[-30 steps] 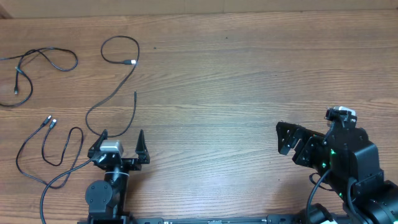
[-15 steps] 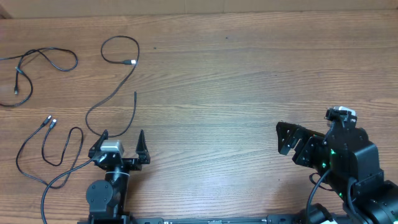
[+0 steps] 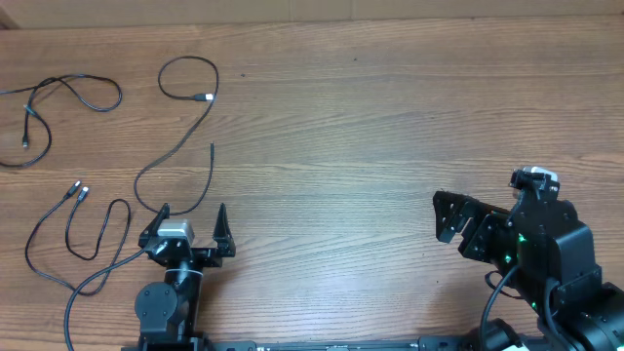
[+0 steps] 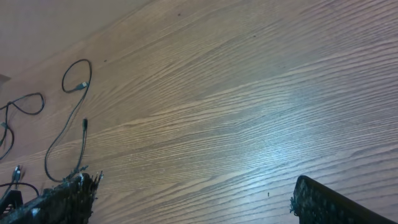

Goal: Untangle cables

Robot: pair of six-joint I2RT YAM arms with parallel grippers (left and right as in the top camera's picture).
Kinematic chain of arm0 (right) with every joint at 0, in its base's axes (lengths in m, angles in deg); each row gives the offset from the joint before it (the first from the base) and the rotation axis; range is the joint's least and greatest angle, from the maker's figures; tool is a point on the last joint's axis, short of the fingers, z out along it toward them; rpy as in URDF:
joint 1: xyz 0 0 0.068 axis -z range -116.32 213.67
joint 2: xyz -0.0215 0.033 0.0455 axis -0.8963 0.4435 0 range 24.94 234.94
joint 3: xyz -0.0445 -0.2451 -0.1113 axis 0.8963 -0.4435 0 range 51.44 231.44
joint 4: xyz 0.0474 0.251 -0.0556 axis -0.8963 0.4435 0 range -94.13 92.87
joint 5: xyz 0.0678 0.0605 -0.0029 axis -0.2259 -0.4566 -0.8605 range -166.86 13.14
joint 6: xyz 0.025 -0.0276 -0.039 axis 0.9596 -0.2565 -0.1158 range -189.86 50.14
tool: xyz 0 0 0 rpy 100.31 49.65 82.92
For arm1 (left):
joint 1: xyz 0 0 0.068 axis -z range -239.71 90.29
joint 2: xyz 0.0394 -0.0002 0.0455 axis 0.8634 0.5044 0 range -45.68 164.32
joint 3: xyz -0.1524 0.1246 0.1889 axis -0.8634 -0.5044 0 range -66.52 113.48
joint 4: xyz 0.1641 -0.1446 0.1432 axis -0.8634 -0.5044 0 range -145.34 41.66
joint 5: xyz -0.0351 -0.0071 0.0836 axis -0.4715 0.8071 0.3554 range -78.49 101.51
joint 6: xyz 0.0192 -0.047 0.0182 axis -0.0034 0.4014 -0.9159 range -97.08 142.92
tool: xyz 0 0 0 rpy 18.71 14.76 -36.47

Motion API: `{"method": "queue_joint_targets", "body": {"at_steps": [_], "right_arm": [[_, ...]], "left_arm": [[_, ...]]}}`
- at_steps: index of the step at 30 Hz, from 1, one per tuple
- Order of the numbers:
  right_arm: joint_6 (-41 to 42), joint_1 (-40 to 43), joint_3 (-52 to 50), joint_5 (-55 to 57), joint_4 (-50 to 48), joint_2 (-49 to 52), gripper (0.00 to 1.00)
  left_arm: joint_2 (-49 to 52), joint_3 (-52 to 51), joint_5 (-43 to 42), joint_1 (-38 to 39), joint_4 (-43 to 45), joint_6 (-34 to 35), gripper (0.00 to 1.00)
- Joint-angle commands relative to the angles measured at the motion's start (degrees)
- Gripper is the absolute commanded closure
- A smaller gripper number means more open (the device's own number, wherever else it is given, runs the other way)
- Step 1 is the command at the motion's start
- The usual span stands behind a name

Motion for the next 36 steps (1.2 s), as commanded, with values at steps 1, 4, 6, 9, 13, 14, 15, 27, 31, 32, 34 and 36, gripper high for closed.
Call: {"method": "queue_joint_targets", "body": {"at_steps": [1, 4, 6, 9, 13, 14, 15, 27, 31, 32, 34, 36], "right_arm": [[0.17, -0.24, 1.03, 0.61, -0.11, -0.15, 0.00], [0.17, -0.24, 1.03, 0.61, -0.11, -0.15, 0.00], [0.17, -0.24, 1.03, 0.61, -0.11, -0.15, 0.00], [0.17, -0.24, 1.03, 0.61, -0.11, -0.15, 0.00], [0.17, -0.24, 1.03, 0.61, -0.11, -0.15, 0.00], [0.17, -0.22, 1.03, 0.61, -0.11, -0.15, 0.00], [0.17, -0.24, 1.03, 0.61, -0.11, -0.15, 0.00], [-0.04, -0.22, 1.01, 4.04, 2.38, -0.17, 0.00], [-0.04, 1.09, 0.90, 4.07, 1.70, -0.37, 0.00], [-0.04, 2.14, 0.70, 4.04, 1.31, -0.72, 0.00], [-0.02, 4.66, -0.26, 3.80, -0.07, -2.05, 0.00], [-0.04, 7.93, -1.73, 3.54, -1.79, -4.22, 0.00]], "left_arm": [[-0.63, -0.50, 0.44, -0.31, 0.24, 0.59, 0.00], [-0.63, -0.50, 0.44, -0.31, 0.24, 0.61, 0.00], [-0.63, -0.50, 0.44, -0.31, 0.24, 0.59, 0.01], [-0.63, -0.50, 0.44, -0.31, 0.24, 0.59, 0.01], [-0.63, -0.50, 0.44, -0.31, 0.24, 0.59, 0.00], [-0.63, -0.50, 0.44, -0.31, 0.24, 0.59, 0.00], [-0.63, -0.50, 0.44, -0.31, 0.24, 0.59, 0.00], [-0.63, -0.50, 0.44, -0.31, 0.24, 0.59, 0.00], [-0.63, -0.50, 0.44, -0.31, 0.24, 0.59, 0.01], [-0.63, -0.50, 0.44, -0.31, 0.24, 0.59, 0.00], [-0.63, -0.50, 0.44, -0.31, 0.24, 0.59, 0.01], [-0.63, -0.50, 0.44, -0.31, 0.24, 0.59, 0.00]]}}
